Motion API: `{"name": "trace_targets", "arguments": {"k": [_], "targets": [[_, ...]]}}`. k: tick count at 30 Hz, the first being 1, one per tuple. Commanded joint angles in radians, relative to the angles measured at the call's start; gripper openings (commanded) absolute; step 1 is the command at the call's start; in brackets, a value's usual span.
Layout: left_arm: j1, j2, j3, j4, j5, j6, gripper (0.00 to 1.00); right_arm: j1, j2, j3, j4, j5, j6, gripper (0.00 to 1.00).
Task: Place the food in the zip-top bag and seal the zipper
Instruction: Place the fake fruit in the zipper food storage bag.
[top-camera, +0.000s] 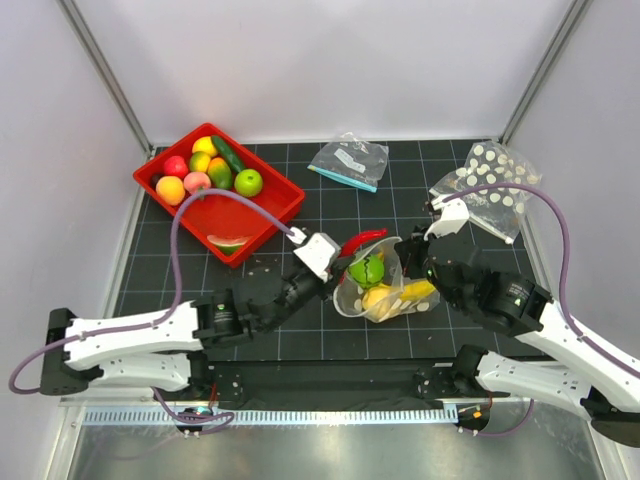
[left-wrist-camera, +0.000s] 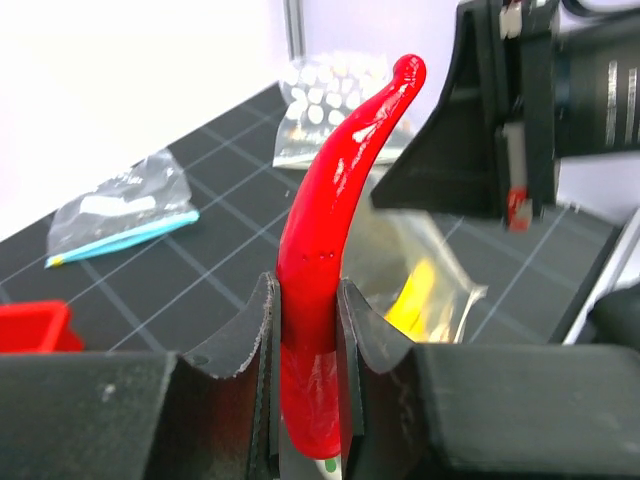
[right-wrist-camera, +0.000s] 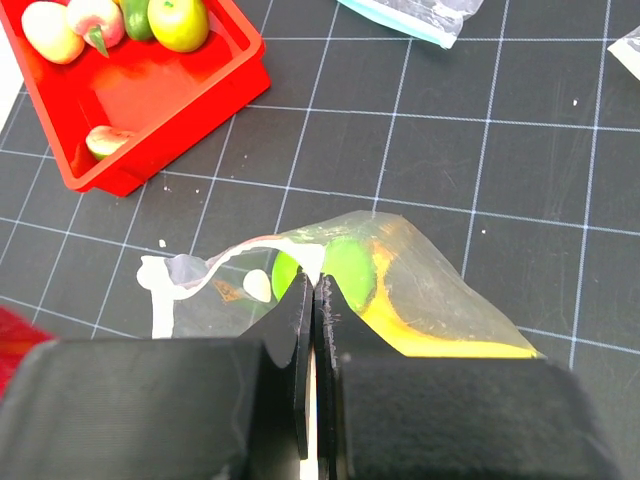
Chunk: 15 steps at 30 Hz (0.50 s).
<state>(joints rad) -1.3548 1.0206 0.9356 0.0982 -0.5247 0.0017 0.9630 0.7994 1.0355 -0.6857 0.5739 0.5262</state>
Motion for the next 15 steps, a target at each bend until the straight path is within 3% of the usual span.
{"name": "trace_targets", "arguments": {"k": [1,4,11,15], "targets": [[-0.004,0.094,0.000,0.296,-0.029,-0.022,0.00,0.003,0.001,0.000,0.086,0.006,0.017,0.01],[-0.004,0.176,0.023,0.383,0.021,-0.011,0.00,0.003,0.001,-0.002,0.094,0.011,0.021,0.01],[-0.001,0.352,-0.049,0.812,0.071,0.116,0.00,0.003,-0.025,0.011,0.072,0.015,0.057,0.01],[0.042,0.401,-0.122,1.049,0.069,0.012,0.00,0.003,-0.052,0.008,0.058,0.035,0.095,0.01]]}}
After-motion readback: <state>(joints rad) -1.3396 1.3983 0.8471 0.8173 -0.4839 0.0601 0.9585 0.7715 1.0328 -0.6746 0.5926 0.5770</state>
